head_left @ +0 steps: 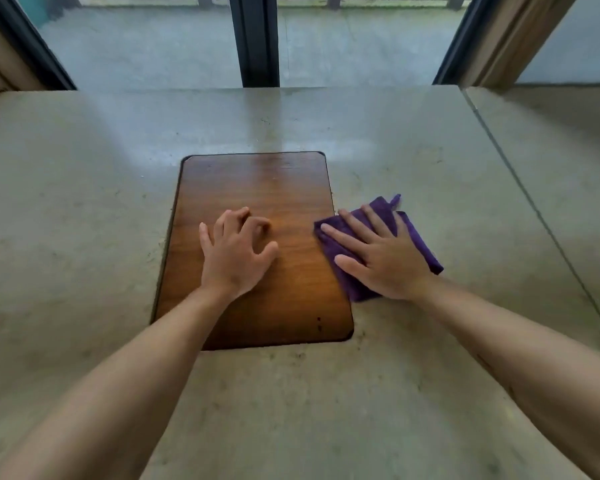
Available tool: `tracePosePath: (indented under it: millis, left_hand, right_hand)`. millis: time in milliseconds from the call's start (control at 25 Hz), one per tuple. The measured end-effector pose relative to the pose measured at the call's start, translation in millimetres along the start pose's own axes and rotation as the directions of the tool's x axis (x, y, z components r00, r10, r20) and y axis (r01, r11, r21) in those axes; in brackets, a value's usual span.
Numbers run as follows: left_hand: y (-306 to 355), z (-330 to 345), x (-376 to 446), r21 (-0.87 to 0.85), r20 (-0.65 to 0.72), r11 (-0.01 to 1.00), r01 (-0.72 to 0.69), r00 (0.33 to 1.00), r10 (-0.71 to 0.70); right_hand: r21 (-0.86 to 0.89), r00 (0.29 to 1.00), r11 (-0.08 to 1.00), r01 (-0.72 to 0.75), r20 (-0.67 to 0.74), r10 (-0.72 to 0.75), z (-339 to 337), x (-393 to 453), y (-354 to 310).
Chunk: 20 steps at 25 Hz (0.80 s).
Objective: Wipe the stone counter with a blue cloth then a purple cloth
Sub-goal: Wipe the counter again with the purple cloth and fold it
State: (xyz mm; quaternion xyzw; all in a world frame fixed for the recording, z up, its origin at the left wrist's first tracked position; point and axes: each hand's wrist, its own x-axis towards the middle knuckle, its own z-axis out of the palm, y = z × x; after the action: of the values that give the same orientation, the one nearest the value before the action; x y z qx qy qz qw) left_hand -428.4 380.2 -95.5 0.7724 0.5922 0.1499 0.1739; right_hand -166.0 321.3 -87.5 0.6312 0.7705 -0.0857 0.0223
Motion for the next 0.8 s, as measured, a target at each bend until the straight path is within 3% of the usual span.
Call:
tracePosePath:
  millis: [80,200,360,440,600,800]
  left_hand:
    - [-5.4,-10.0,-5.3,-0.070,-0.028,0.997,-0.029,0.999,0.028]
    - [-39.4,-33.3,-27.8,0.037,-0.056,0.999,0.022,0.998,-0.019]
    - [-117.4,-55.6,-63.5,0.227,0.006,0.962,0.153,0.987,-0.158]
    - [-140.1,-66.0,-69.6,0.172,-0.028,0.967,0.190,0.982,-0.188]
    - [-161.9,-84.8,-53.5,0.067,-0.115,0.958,0.277,0.956,-0.269]
    - [-182.4,-102.3,-3.4,0.044,-0.125,0.906,0.421,0.902,-0.413]
  right_hand:
    - [0.025,0.998,0.999,-0.038,0.054,0.037,8.5,-66.8,-26.9]
    - [0.047,0.982,0.988,-0.146,0.127,0.139,15.8,-154.8,-65.8]
    - [0.033,0.949,0.951,-0.307,0.085,0.303,37.0,-237.5,-116.7]
    - [0.034,0.925,0.926,-0.377,0.063,0.374,47.0,-263.8,-145.0]
    - [-0.028,0.878,0.878,-0.477,0.029,0.478,57.4,-268.9,-186.9]
    - [-0.022,0.886,0.886,-0.462,0.016,0.463,53.3,-202.8,-202.2]
